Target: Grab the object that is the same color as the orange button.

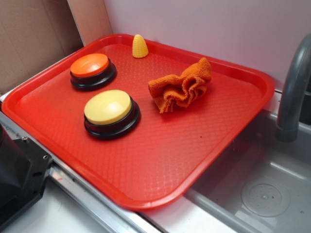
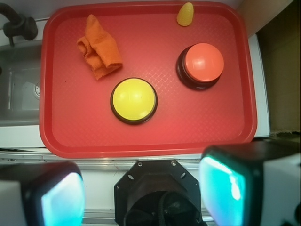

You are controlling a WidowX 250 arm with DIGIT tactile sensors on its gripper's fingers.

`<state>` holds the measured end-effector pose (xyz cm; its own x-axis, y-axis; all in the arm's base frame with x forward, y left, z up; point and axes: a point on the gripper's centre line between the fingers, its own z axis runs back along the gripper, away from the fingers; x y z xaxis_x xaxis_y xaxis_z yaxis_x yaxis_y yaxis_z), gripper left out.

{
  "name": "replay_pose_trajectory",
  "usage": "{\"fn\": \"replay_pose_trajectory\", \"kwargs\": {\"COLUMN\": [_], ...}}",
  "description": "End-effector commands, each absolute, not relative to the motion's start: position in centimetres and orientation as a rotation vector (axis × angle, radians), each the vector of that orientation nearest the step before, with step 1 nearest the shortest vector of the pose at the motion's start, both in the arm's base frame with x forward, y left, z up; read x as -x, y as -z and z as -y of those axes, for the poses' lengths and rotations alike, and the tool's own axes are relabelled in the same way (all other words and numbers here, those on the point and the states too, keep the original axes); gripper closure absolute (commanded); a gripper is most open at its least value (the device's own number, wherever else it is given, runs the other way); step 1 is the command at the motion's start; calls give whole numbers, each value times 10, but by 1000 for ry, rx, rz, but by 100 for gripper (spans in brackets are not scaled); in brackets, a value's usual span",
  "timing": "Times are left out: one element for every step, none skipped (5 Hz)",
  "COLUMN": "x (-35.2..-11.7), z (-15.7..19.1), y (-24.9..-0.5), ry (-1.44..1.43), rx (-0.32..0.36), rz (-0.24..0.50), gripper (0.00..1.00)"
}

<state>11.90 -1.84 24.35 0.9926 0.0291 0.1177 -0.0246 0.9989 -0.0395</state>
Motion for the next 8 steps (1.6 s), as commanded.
{"fn": "replay_pose_trajectory", "kwargs": {"x": [-119,-169,-218,-268,-304,-321,-316,-290], "z": [18,59,92,99,88,85,86,80], "y": [-244,-194,-167,-137,-117,-94,-52,-34], "ry": [-27,-26,57,126,180,219,226,187], "rx": [38,95,74,24,49,57,32,53], "rz": [119,150,203,285,292,284,167,96], "gripper": [0,0,0,0,0,0,0,100]}}
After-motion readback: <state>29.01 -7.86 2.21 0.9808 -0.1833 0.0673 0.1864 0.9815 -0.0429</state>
